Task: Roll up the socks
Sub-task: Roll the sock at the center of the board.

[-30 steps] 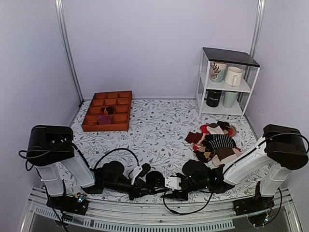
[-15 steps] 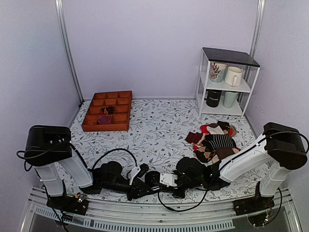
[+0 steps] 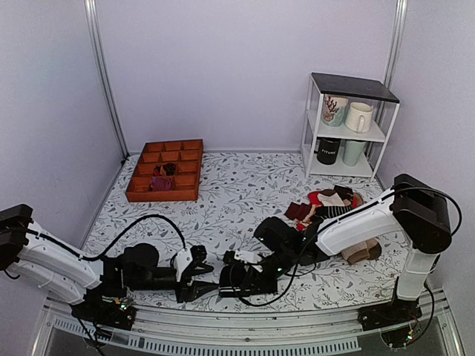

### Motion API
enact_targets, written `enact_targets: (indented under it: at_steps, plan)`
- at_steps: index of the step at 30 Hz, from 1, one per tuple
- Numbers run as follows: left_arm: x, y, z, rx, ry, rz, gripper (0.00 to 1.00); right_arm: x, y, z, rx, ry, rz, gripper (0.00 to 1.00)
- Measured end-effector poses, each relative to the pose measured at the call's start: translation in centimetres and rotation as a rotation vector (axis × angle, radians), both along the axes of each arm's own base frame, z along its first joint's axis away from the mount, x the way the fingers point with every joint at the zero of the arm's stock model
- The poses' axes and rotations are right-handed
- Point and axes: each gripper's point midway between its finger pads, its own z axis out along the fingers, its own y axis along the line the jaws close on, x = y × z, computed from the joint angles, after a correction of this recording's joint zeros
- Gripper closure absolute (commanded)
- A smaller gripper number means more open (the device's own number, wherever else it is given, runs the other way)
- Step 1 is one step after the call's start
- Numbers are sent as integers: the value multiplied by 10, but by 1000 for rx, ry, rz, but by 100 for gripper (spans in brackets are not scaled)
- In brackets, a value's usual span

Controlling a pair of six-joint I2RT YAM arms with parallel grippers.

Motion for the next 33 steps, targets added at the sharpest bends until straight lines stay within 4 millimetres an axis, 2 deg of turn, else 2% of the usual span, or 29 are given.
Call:
enact_targets:
  at_steps: [2,4,9,12,19,25,33]
  plan:
    - [1,1,4,-2,-44,-7,46,1,1,-1,-21,72,-5,84]
    - [1,1,0,19,-71,-17,46,2,3,-2,-41,135,-8,84]
    - [-1,3,-30,122,-88,-49,44,4,2,-2,-85,253,-32,84]
    - [-3,2,-41,150,-97,-71,42,5,-1,-3,-107,296,-46,84]
    - [-5,-14,-36,119,-146,-116,43,2,-2,-3,-123,346,-45,84]
    - [-6,-32,-38,121,-152,-156,51,2,-3,-3,-131,366,-49,84]
    - [-13,-33,-55,152,-102,-185,68,3,-4,-4,-137,378,-54,84]
